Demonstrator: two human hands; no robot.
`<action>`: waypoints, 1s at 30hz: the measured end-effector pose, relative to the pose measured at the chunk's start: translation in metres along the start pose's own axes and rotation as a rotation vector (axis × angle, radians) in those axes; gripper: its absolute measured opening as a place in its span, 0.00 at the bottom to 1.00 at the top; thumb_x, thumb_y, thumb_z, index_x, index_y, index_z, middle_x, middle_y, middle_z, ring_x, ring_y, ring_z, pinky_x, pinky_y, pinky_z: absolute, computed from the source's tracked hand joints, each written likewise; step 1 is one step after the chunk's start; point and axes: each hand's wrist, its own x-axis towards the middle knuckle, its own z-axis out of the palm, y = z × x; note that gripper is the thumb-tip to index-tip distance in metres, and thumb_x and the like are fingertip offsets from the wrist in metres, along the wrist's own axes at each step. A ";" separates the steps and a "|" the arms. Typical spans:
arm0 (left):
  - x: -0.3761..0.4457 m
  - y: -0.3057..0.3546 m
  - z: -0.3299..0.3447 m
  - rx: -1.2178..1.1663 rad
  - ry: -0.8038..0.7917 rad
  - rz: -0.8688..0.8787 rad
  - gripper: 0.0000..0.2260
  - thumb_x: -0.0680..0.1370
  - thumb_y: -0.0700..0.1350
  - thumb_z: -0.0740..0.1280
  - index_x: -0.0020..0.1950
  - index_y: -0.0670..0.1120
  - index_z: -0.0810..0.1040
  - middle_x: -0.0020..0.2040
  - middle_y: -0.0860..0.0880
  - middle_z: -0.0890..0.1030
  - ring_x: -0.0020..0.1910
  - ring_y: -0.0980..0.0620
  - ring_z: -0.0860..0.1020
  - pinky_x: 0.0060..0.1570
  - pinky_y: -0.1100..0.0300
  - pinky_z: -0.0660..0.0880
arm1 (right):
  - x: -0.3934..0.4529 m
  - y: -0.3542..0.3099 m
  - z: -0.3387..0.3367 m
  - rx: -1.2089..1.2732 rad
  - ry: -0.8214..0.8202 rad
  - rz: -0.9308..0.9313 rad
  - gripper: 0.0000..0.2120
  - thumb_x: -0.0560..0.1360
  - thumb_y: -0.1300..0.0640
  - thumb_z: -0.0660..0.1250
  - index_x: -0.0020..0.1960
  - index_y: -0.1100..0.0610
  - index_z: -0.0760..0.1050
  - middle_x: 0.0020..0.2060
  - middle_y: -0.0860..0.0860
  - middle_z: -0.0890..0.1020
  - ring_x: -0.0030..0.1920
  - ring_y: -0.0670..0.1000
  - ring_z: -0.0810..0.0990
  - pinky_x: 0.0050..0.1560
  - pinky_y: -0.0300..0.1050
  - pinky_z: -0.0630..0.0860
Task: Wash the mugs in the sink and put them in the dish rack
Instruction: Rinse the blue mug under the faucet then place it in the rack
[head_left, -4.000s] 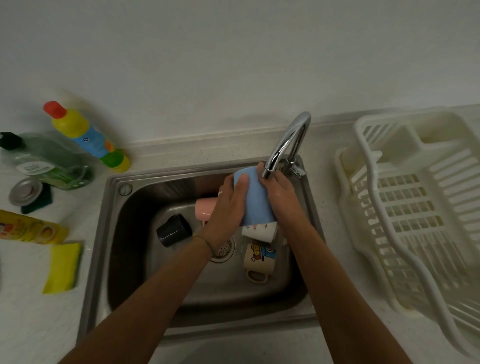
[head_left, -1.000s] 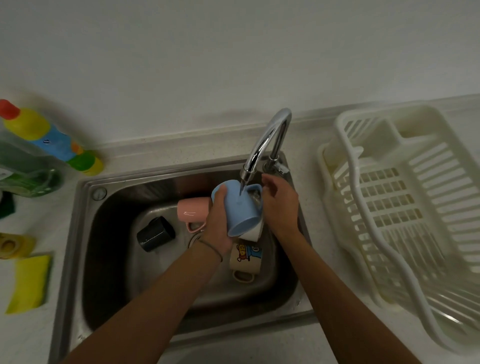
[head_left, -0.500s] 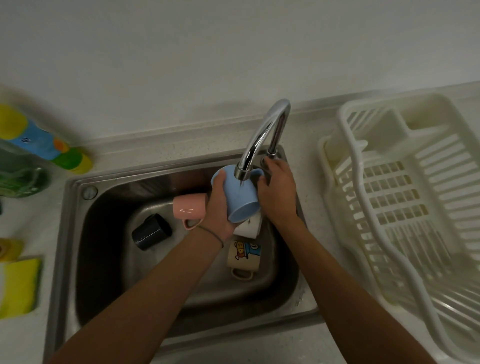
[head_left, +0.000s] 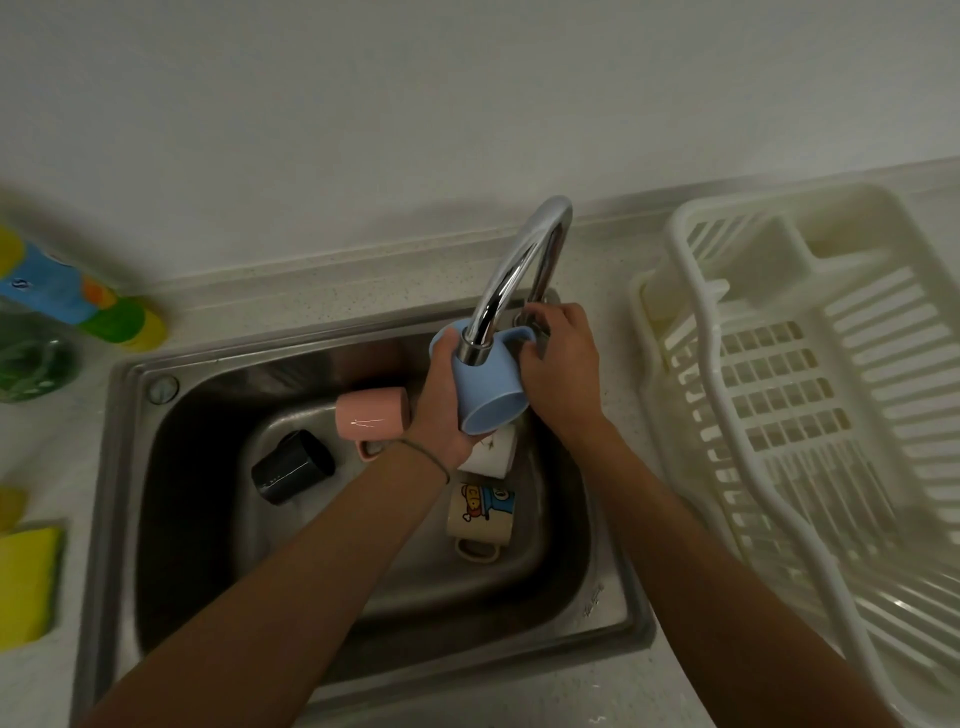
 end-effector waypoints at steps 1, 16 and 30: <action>-0.001 0.001 0.001 -0.001 0.008 -0.003 0.20 0.83 0.61 0.60 0.53 0.45 0.80 0.41 0.45 0.86 0.40 0.48 0.82 0.43 0.52 0.78 | 0.001 0.000 -0.001 -0.008 -0.006 0.001 0.18 0.77 0.63 0.66 0.66 0.57 0.76 0.62 0.52 0.74 0.58 0.48 0.76 0.55 0.31 0.68; -0.061 0.014 -0.038 0.211 0.077 -0.186 0.25 0.77 0.61 0.71 0.63 0.45 0.72 0.52 0.38 0.82 0.44 0.43 0.83 0.40 0.50 0.81 | -0.083 -0.001 -0.022 -0.520 -0.561 -0.191 0.19 0.77 0.52 0.69 0.66 0.49 0.71 0.59 0.49 0.75 0.47 0.45 0.71 0.48 0.40 0.71; -0.133 -0.005 -0.046 0.450 0.056 0.119 0.19 0.82 0.60 0.63 0.68 0.52 0.71 0.63 0.39 0.77 0.54 0.41 0.81 0.36 0.53 0.82 | -0.111 -0.031 -0.053 -0.296 -0.453 -0.126 0.11 0.79 0.50 0.67 0.59 0.51 0.77 0.39 0.40 0.76 0.36 0.40 0.72 0.36 0.32 0.64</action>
